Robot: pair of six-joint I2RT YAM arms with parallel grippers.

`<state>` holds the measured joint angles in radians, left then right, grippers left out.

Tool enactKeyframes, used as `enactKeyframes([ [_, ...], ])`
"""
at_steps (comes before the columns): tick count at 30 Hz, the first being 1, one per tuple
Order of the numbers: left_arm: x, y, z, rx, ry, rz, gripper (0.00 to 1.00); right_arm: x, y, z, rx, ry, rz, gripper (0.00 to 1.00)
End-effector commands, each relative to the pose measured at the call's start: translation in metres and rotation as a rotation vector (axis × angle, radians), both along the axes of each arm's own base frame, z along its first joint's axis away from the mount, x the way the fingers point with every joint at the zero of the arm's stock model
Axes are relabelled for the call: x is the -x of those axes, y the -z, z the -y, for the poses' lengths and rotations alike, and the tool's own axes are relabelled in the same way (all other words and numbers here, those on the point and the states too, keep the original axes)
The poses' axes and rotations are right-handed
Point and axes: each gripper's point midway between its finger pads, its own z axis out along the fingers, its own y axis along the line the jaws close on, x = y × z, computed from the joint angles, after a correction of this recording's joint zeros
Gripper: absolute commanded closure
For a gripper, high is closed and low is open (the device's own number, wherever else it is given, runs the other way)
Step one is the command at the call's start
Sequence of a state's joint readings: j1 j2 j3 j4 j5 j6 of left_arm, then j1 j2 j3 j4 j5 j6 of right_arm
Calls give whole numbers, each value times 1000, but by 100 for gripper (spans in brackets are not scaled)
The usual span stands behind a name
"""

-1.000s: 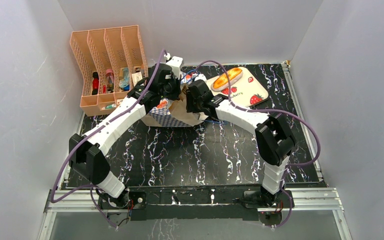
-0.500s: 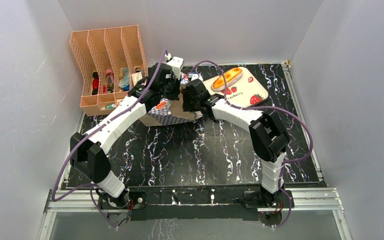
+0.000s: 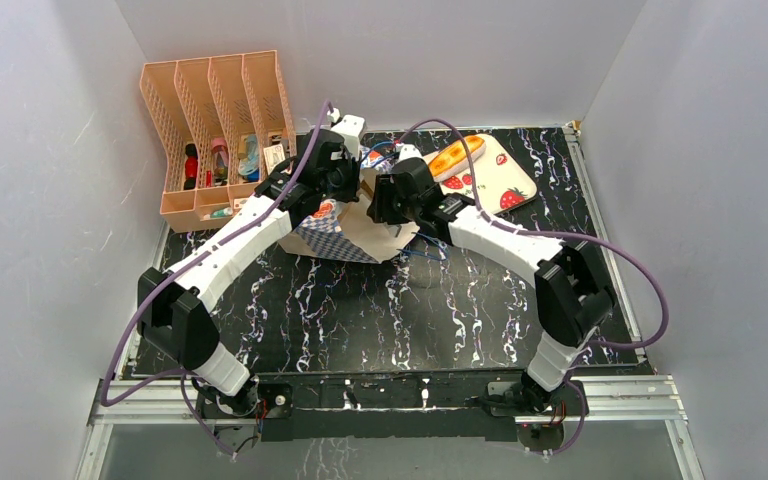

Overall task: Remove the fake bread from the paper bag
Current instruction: Take out the fake bread from the paper bag.

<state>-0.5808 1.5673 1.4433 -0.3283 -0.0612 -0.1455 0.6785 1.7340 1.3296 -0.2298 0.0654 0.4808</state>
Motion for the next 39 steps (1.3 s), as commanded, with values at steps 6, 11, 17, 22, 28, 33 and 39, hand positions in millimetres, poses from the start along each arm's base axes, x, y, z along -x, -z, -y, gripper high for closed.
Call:
enactKeyframes([
  [6, 3, -26, 2, 50, -4, 47, 100, 10, -61, -5, -176, -15, 94, 100],
  [11, -2, -27, 2, 39, -17, 52, 100, 20, -67, 3, -175, -10, 95, 100],
  [17, -6, -24, 3, 36, -23, 54, 100, 33, -60, 18, -157, 8, 85, 100],
  [22, -5, -23, 3, 32, -17, 51, 100, 25, -56, 11, -122, -16, 82, 100],
  [28, -5, -23, 4, 22, -5, 48, 100, 13, -55, 1, -135, -33, 79, 77],
  [33, -5, -25, 6, 26, 10, 47, 100, 4, -54, -3, -146, -27, 81, 67],
  [39, -2, -20, 11, 29, 36, 30, 100, -8, -52, -7, -158, -19, 83, 64],
])
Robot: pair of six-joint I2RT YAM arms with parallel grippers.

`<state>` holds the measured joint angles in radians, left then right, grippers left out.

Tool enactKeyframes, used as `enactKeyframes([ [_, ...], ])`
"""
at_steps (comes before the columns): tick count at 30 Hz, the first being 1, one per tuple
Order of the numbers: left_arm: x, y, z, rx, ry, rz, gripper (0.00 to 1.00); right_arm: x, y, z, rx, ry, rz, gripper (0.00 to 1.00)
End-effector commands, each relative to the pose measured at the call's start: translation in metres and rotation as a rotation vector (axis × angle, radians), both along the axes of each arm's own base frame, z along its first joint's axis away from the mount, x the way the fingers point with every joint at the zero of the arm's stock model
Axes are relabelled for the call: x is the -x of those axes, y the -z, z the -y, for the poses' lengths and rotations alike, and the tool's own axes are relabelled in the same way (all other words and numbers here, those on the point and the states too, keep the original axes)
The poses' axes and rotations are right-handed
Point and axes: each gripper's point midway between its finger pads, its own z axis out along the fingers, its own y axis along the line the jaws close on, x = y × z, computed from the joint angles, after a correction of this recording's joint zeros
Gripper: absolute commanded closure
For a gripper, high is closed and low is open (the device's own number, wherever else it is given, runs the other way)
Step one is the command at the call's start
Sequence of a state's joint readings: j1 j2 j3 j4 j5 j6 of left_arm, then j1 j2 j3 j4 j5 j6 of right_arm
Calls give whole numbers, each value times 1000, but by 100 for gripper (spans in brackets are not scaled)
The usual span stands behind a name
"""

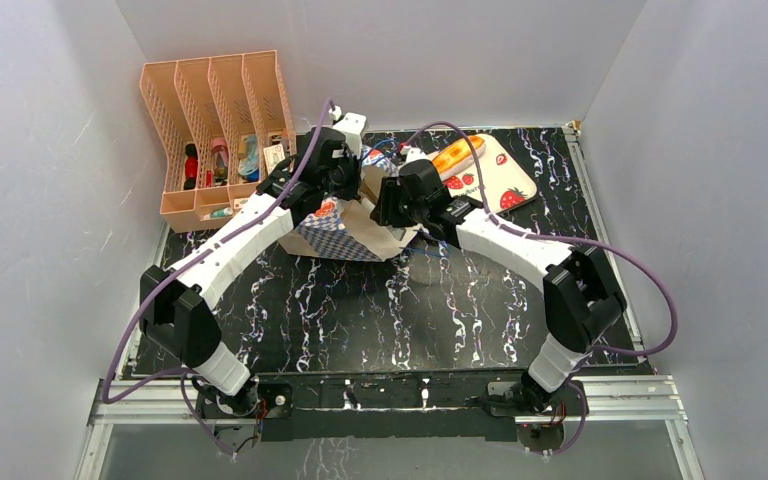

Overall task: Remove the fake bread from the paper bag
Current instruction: Take out the fake bread from the paper bag.

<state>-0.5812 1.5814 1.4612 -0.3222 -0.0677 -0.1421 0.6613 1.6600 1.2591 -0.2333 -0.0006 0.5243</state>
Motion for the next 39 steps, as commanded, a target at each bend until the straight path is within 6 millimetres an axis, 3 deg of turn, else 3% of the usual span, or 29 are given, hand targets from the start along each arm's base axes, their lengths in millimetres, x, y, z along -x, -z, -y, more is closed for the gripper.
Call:
enactKeyframes([
  [1, 3, -17, 9, 29, 43, 18, 100, -28, -47, -16, -105, -3, 126, 64],
  [16, 7, -15, 10, 26, 61, 6, 100, -53, -27, -32, -165, -37, 115, 62],
  [23, 9, -15, 5, 19, 49, 10, 100, -57, -36, -34, -209, -31, 147, 81],
  [27, 9, -15, 4, 22, 41, 11, 100, -56, -43, -32, -216, -23, 159, 100],
  [30, 9, -16, 3, 23, 30, 11, 100, -53, -45, -26, -207, -12, 167, 100],
  [31, 9, -16, 2, 25, 23, 12, 100, -50, -57, -23, -217, -8, 188, 100],
  [38, 9, -19, 1, 40, 5, 17, 100, -40, -57, -24, -228, -49, 180, 99],
  [39, 9, -20, 0, 43, 3, 17, 100, -40, -55, -26, -232, -65, 171, 92],
])
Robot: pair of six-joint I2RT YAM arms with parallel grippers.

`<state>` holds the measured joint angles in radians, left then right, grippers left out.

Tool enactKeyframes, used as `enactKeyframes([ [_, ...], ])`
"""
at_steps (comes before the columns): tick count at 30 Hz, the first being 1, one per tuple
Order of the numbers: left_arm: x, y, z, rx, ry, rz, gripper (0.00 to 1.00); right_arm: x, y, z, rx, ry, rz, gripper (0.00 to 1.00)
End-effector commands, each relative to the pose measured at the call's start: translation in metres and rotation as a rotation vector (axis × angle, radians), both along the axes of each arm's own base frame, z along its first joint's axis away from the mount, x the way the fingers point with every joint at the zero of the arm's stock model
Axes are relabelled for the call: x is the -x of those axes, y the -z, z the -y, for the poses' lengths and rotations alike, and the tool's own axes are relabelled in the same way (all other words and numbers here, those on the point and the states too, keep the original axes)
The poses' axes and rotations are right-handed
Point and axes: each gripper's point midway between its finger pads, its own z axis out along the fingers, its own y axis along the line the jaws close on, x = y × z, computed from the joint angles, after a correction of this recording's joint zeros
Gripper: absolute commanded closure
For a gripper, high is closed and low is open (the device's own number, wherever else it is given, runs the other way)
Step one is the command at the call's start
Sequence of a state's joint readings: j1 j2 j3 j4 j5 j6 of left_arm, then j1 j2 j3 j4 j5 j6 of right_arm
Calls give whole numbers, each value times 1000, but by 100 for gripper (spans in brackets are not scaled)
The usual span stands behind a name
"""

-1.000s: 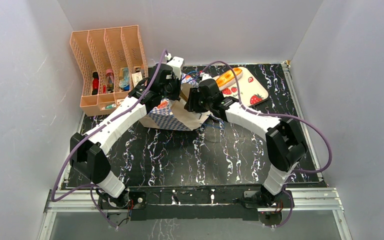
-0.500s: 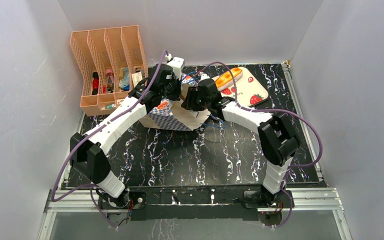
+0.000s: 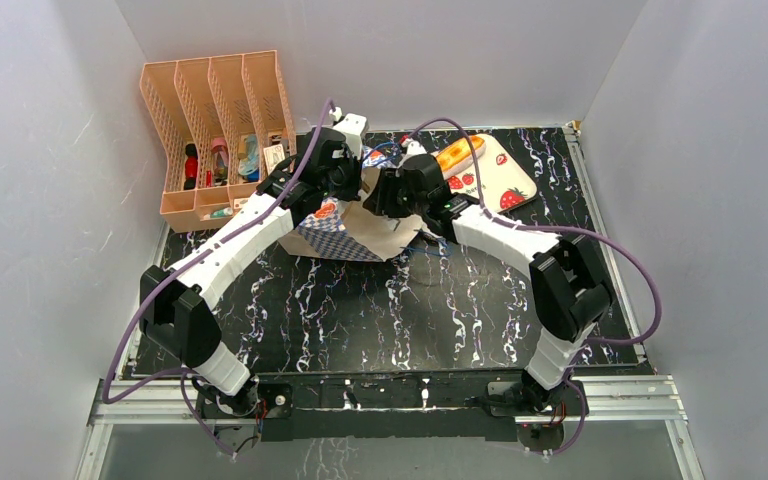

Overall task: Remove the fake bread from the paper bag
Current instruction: Take out the fake bread from the paper bag.

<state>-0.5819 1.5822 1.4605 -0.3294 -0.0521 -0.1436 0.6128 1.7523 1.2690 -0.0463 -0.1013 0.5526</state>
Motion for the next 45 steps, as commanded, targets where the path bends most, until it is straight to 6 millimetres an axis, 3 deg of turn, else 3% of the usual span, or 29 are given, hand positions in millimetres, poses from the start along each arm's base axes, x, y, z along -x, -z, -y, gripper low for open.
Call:
enactKeyframes([
  [1, 7, -22, -1, 42, -10, 27, 100, -8, -54, -13, -117, -53, 124, 82],
  [4, 8, -21, -1, 45, -7, 20, 100, -13, -43, -21, -120, -71, 91, 67],
  [7, 8, -23, 2, 51, 5, 17, 100, -19, -35, -25, -116, -69, 77, 62],
  [11, 6, -26, 5, 43, 17, 15, 100, -31, -19, -24, -71, -34, 47, 61],
  [33, 4, -29, 9, 56, 34, 27, 100, -61, 21, -11, 147, 94, -15, 53],
  [36, 4, -30, 8, 56, 29, 28, 100, -63, 25, -10, 172, 116, -21, 60],
  [40, 6, -31, 4, 49, 18, 31, 100, -64, 27, -5, 192, 141, -27, 95],
  [41, 6, -31, 4, 47, 17, 33, 100, -64, 25, -3, 192, 149, -22, 100],
  [45, 7, -28, -1, 33, 0, 37, 100, -57, 11, 3, 175, 160, -4, 100],
])
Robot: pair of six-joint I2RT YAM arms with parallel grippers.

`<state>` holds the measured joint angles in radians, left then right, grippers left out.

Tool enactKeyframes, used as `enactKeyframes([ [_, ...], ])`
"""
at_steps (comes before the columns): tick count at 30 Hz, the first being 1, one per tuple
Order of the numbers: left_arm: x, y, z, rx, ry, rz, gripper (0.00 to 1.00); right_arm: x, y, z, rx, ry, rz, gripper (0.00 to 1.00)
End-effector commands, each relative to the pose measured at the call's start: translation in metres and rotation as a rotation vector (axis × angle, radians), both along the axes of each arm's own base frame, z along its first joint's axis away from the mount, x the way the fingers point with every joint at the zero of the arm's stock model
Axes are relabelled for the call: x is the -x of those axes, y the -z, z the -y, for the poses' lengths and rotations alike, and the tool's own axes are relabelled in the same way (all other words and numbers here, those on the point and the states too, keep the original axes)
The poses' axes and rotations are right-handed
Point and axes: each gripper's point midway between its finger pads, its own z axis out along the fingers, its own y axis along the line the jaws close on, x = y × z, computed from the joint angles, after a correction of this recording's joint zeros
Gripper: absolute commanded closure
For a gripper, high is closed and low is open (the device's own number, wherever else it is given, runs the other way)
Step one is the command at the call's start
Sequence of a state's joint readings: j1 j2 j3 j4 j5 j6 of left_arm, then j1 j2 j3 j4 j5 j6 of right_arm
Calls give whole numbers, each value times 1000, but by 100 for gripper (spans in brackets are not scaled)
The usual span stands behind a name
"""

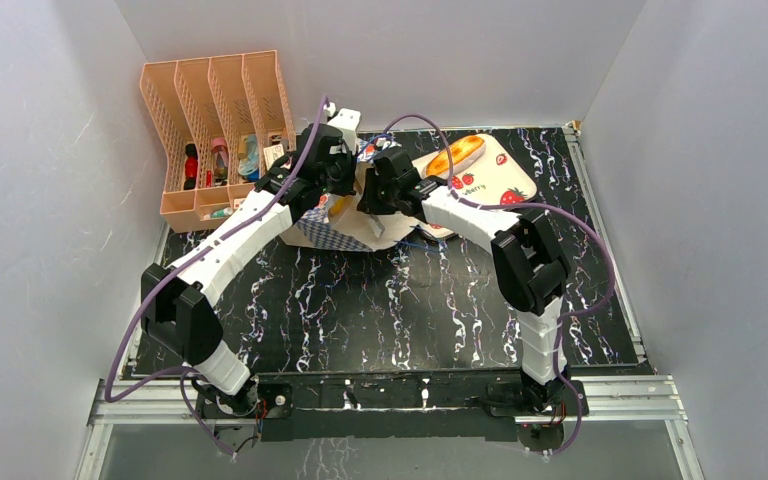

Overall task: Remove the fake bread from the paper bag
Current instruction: Take out the fake bread from the paper bag.

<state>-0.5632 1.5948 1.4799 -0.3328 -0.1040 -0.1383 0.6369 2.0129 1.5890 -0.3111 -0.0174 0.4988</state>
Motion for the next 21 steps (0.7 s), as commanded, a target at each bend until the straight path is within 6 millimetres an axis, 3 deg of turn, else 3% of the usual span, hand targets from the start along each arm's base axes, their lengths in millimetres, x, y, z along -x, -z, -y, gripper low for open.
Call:
enactKeyframes([
  [1, 19, -25, 11, 55, 56, 18, 100, -25, -40, 23, -13, 136, 125, 100],
  [9, 15, -24, 4, 38, 24, 41, 100, 7, -69, 39, -66, 138, 129, 100],
  [11, 14, -21, 6, 43, 25, 37, 100, 14, -69, 43, -68, 141, 123, 100],
  [12, 14, -21, 7, 47, 27, 37, 100, 18, -81, 47, -81, 145, 139, 100],
  [21, 7, -26, 17, 94, 31, 54, 100, 43, -108, 64, -95, 158, 134, 100],
])
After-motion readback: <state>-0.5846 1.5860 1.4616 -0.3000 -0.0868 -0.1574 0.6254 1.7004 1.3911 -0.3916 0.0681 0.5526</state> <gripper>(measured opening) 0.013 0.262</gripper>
